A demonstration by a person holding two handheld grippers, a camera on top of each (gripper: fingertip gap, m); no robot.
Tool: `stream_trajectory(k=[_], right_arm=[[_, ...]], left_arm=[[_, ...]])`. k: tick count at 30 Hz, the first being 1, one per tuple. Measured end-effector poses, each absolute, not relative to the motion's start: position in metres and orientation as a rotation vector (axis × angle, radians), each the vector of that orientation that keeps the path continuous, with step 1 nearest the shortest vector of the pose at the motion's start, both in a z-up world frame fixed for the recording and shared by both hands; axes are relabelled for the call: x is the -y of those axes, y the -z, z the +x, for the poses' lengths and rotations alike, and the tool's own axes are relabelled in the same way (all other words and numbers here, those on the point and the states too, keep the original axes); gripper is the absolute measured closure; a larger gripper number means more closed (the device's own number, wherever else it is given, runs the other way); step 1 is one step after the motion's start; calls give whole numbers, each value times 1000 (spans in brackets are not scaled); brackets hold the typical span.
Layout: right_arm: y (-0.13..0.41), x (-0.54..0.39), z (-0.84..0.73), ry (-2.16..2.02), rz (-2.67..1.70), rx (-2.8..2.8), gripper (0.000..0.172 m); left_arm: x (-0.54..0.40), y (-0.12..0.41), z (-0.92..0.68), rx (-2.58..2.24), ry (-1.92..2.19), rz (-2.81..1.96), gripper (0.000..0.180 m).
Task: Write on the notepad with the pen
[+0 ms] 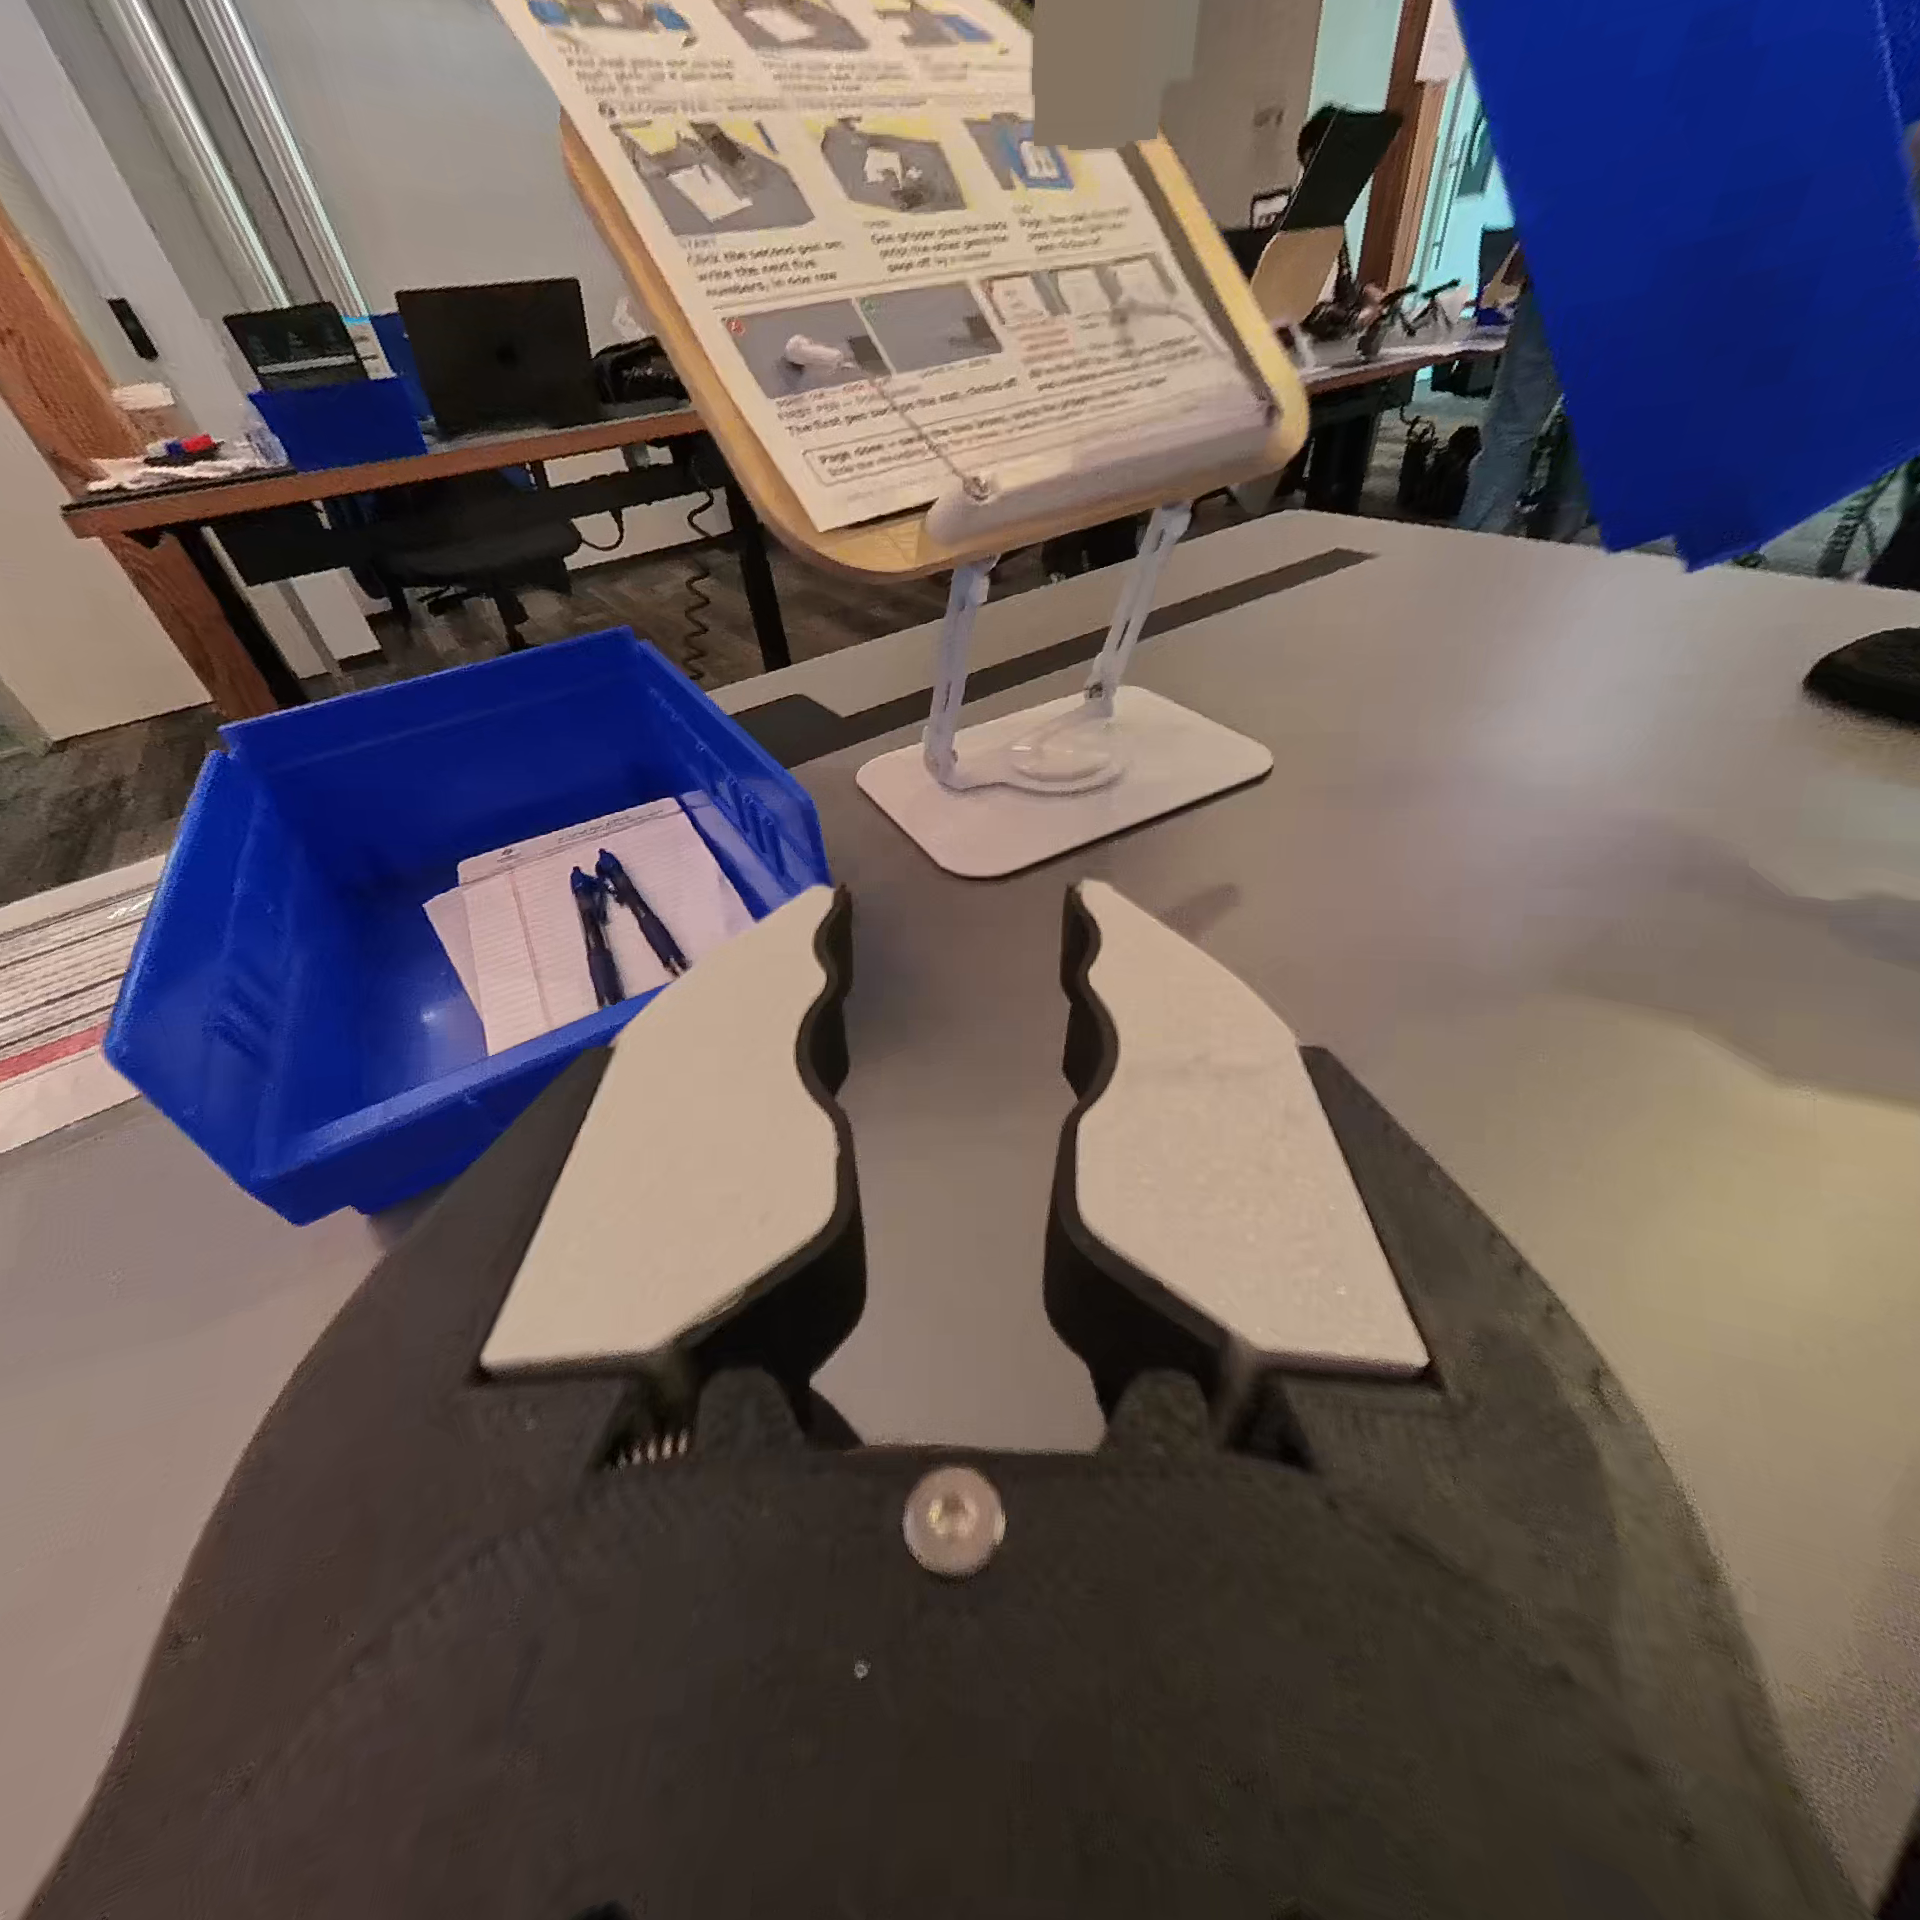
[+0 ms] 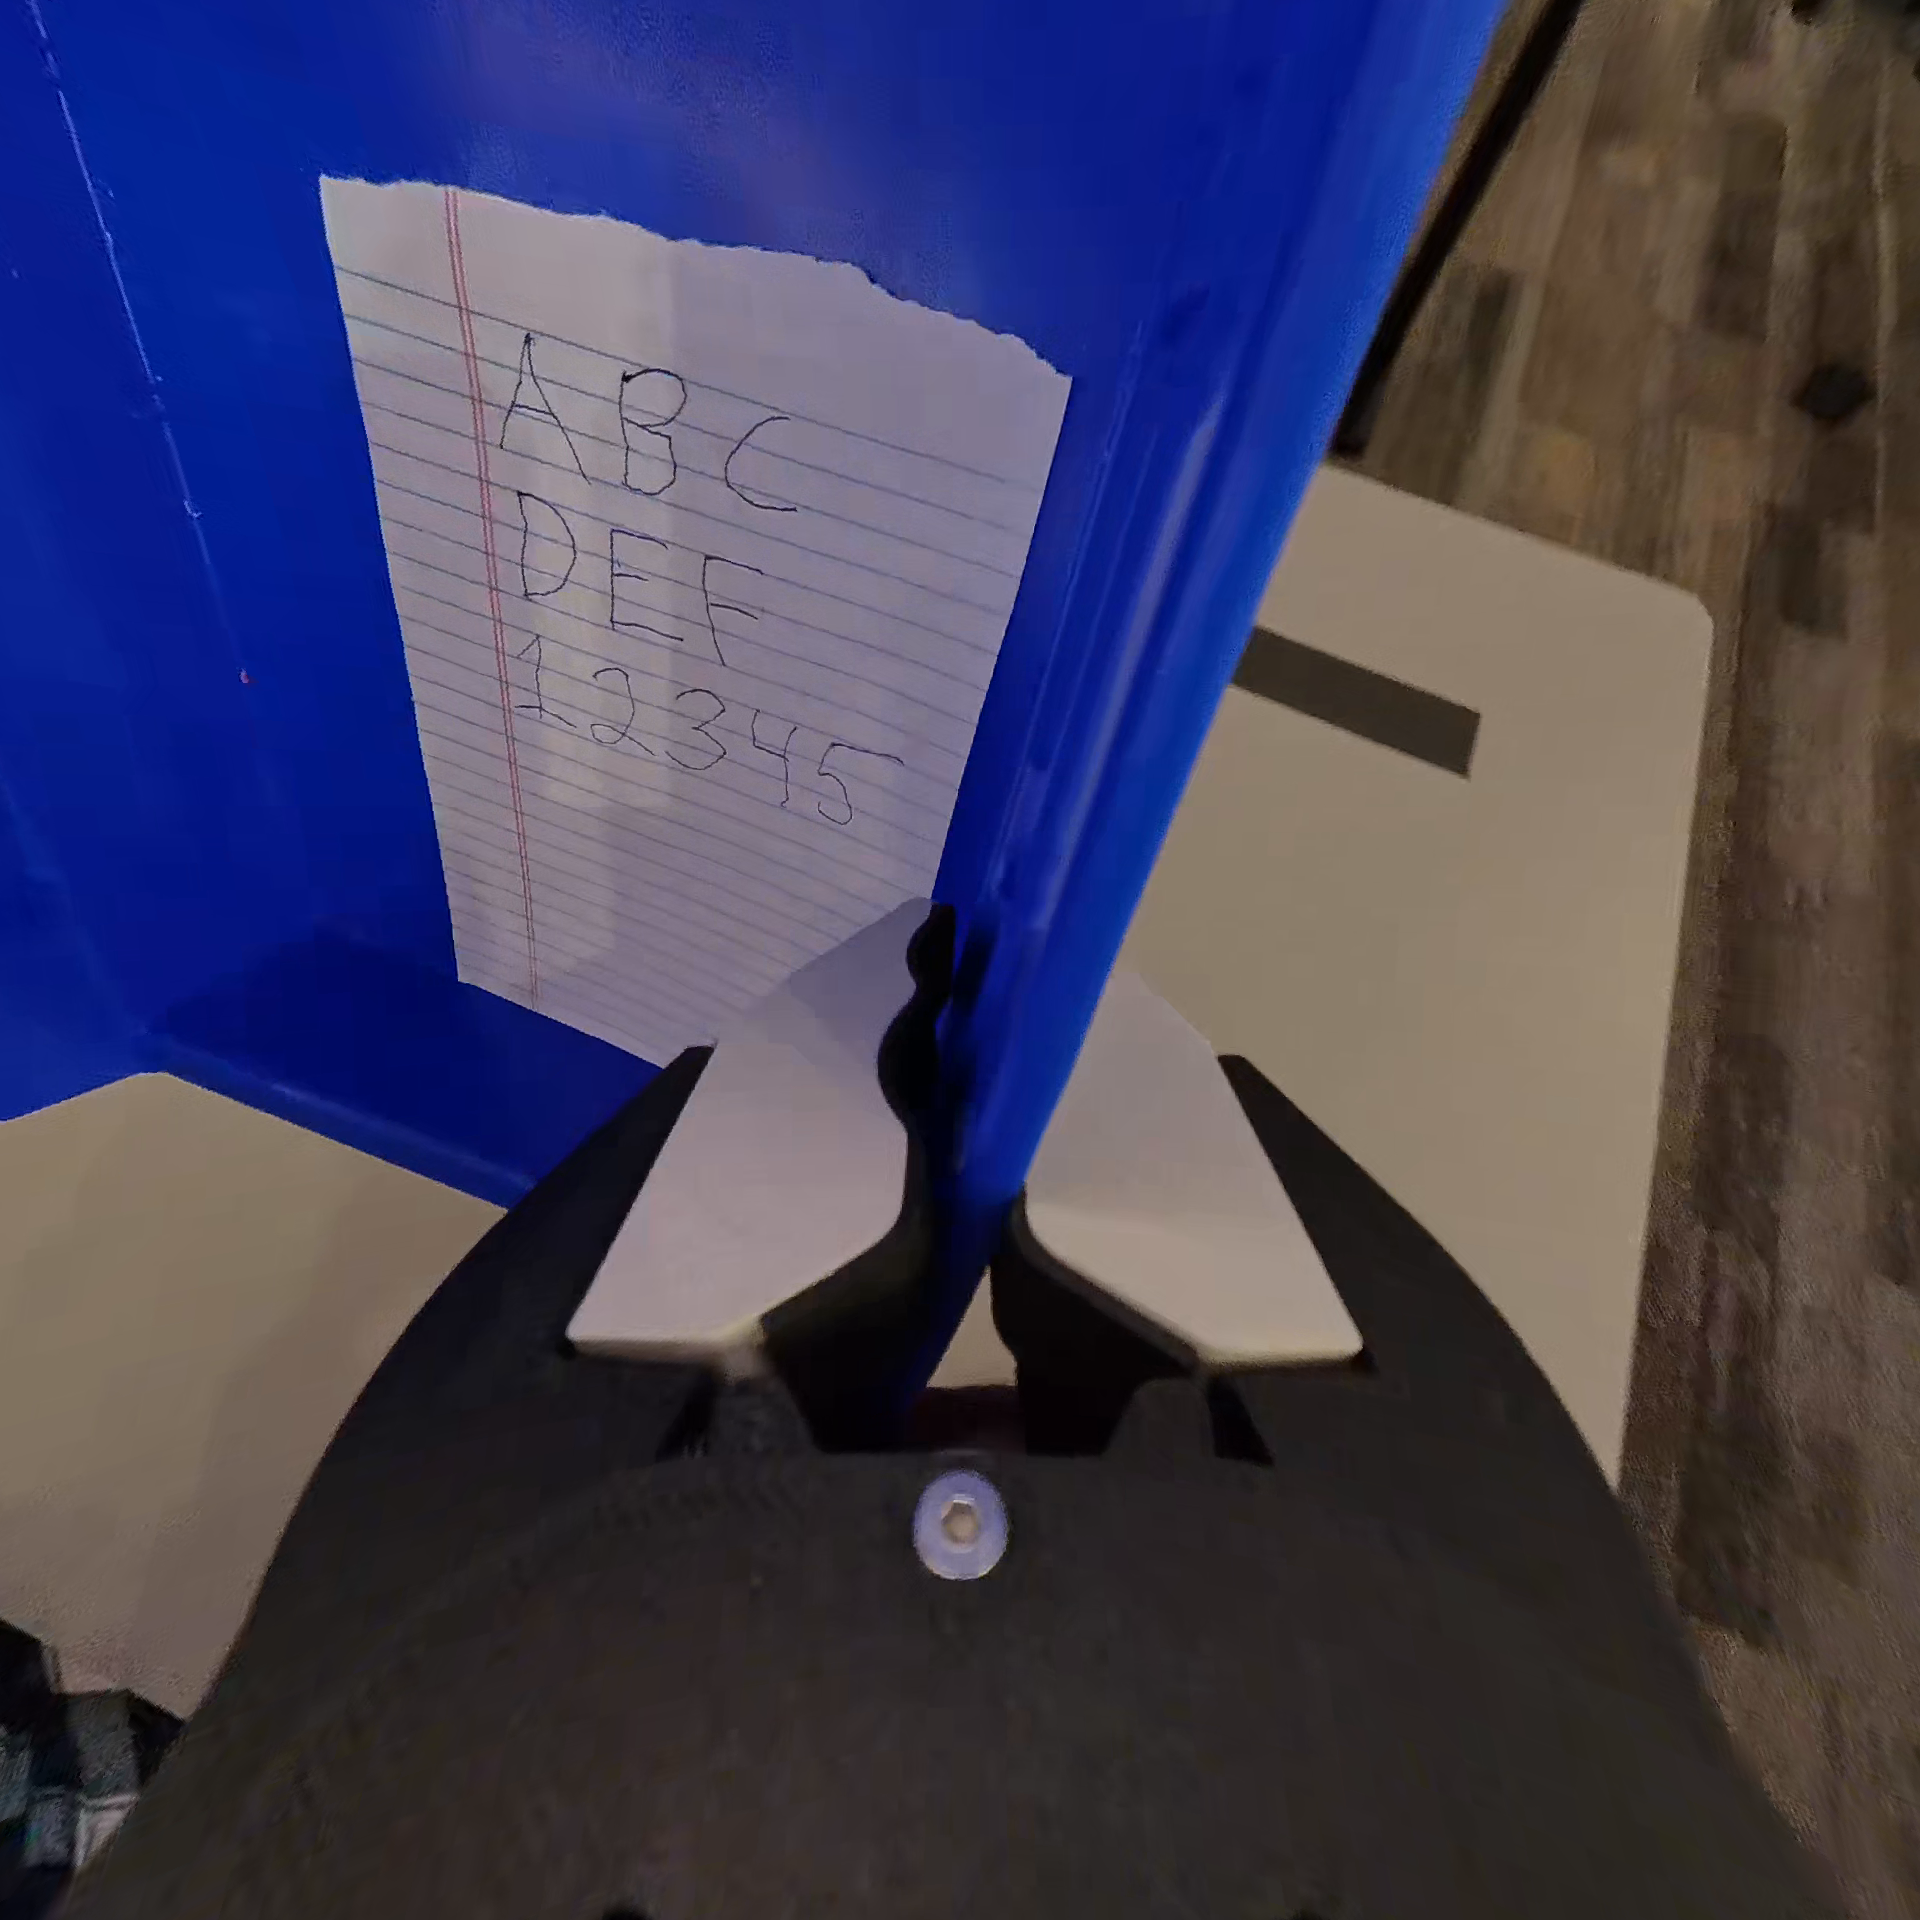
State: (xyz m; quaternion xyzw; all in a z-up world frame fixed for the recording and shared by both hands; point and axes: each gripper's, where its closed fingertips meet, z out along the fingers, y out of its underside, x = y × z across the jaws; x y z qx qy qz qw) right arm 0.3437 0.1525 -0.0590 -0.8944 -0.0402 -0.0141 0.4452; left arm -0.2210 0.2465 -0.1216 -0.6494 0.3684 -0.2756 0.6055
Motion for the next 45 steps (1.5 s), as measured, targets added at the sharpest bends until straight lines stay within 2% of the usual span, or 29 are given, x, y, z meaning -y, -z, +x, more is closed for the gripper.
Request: stream_trajectory(k=[13,22,42,44,45], right_arm=[[164,-187,437,-70,-2581,-16,165],[211,-216,455,-151,-2821,-49,166],[249,-243,479,-271,-3064,-95,163],[245,-247,480,-296,-3032,-121,160],[242,-248,482,-285,-3016,-136,147]], left_arm=[[-297,146,-218,-830,558,-1633,141],[-311,158,-219,-851,542,-1695,140],[-329,166,-235,-852,501,-1754,140],[-329,165,-234,-860,506,-1759,140],[-329,165,-234,-865,504,-1761,140]])
